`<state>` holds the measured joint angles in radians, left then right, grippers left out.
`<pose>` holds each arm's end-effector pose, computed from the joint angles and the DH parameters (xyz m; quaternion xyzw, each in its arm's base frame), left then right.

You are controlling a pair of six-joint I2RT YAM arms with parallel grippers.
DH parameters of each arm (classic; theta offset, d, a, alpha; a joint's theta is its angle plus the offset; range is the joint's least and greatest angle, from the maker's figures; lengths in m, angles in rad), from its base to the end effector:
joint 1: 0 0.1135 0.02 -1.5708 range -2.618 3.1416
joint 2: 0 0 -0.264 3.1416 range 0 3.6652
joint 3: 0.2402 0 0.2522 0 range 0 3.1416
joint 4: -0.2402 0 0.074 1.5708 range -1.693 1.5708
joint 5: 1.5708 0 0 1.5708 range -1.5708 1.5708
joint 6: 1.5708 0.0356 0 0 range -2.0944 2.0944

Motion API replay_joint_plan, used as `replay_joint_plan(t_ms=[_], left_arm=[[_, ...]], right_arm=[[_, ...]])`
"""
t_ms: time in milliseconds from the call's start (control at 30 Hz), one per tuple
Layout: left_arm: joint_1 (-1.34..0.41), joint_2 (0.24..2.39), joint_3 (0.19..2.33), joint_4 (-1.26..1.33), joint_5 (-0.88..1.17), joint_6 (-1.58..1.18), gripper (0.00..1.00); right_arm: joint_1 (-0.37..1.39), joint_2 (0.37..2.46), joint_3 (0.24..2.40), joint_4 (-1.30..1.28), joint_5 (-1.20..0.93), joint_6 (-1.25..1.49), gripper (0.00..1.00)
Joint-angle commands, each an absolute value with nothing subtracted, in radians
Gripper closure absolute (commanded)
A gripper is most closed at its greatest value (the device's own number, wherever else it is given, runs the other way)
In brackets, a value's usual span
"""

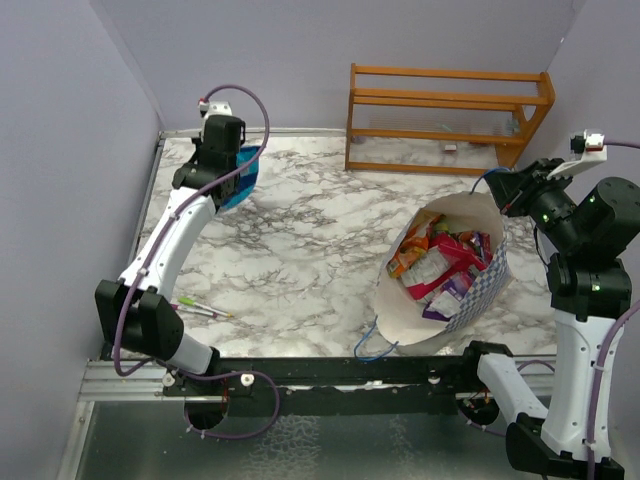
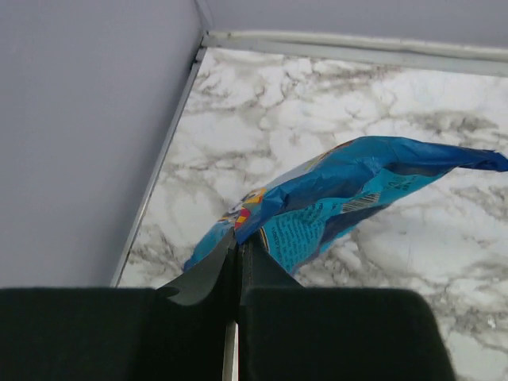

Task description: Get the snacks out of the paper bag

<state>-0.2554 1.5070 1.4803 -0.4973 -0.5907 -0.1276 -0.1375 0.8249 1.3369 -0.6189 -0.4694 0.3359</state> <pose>0.3333 -0.0665 0.3786 -0.0923 0.8362 0.1565 0.5174 0.1311 -0.0019 0.4684 0.0186 0.7398 0.2365 0.6297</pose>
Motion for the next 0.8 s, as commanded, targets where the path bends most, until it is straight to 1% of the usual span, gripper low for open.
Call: replay_joint_plan(t_ms=[0,67,133,200,233,300,367,467,500,600,633,667,700,767], left_arm=[[-0.246,1.593,1.543,-0.072,-0.577,0.07,1.0],[-0.247,1.677,1.588,-0.04,-0.571,0.107,1.0],[-0.248,1.784,1.669,-0.123,-0.549,0.093,1.0],[-0.248,1.843,1.7,-0.213,-0.503,0.037,1.0],[-0.248,1.845,1.668,-0.215,-0.441,0.029,1.0],[-0.252,1.794,1.508,-0.11,-0.335,0.012,1.0],[-0.257,1.734,1.376,-0.037,-0.331,-0.024,1.0],[-0.258,1.687,1.299,-0.108,-0.338,-0.093,1.0],[-0.258,1.665,1.296,-0.151,-0.336,-0.122,0.93],[-0.262,1.607,1.265,-0.26,-0.264,-0.181,0.6],[-0.262,1.565,1.241,-0.278,-0.233,-0.198,0.52],[-0.262,1.526,1.215,-0.293,-0.21,-0.223,0.4],[-0.262,1.485,1.189,-0.306,-0.167,-0.241,0.33],[-0.262,1.393,1.138,-0.318,-0.062,-0.28,0.25]], right_arm=[[-0.14,0.822,1.357,-0.568,-0.505,0.35,0.91],[-0.14,0.823,1.357,-0.566,-0.517,0.362,0.9],[-0.14,0.821,1.356,-0.563,-0.535,0.378,0.91],[-0.14,0.818,1.357,-0.562,-0.542,0.382,0.91],[-0.14,0.816,1.357,-0.564,-0.544,0.383,0.91],[-0.14,0.815,1.363,-0.572,-0.541,0.378,0.91],[-0.14,0.814,1.37,-0.583,-0.54,0.371,0.9],[-0.14,0.801,1.368,-0.594,-0.53,0.361,0.91],[-0.14,0.79,1.36,-0.588,-0.526,0.362,0.91],[-0.14,0.768,1.335,-0.562,-0.534,0.368,0.91],[-0.14,0.767,1.329,-0.558,-0.542,0.372,0.91],[-0.14,0.767,1.328,-0.556,-0.55,0.373,0.91],[-0.14,0.769,1.327,-0.556,-0.559,0.374,0.91],[-0.14,0.775,1.326,-0.563,-0.576,0.374,0.91]])
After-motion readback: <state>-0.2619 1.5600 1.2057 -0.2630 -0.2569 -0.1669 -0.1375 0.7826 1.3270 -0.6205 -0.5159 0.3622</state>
